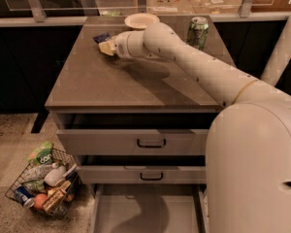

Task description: Place rxbar blueberry into bottom drawer

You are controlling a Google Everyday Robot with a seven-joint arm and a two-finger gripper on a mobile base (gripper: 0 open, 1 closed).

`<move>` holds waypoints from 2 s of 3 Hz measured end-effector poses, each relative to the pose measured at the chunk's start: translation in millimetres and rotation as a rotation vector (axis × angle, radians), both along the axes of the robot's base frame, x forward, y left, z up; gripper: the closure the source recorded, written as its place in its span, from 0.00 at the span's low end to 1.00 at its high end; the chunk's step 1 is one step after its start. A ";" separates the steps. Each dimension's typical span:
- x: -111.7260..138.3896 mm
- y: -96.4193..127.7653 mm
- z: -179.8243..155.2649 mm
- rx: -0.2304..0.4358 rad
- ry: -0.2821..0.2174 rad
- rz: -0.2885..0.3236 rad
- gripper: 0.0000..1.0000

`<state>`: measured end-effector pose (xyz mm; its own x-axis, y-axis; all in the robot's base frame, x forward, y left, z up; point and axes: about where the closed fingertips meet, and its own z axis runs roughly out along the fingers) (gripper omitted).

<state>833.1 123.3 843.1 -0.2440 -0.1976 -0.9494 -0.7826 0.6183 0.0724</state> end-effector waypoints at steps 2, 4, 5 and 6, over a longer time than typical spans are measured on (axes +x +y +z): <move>-18.8 -49.1 87.3 -0.026 -0.072 0.060 1.00; -62.0 -112.2 142.0 -0.133 -0.082 0.112 1.00; -88.3 -145.3 147.7 -0.186 -0.100 0.124 1.00; -117.2 -177.0 143.6 -0.211 -0.107 0.121 1.00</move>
Offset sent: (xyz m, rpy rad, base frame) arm -0.0355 -0.0905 0.1473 -0.0521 -0.1139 0.1137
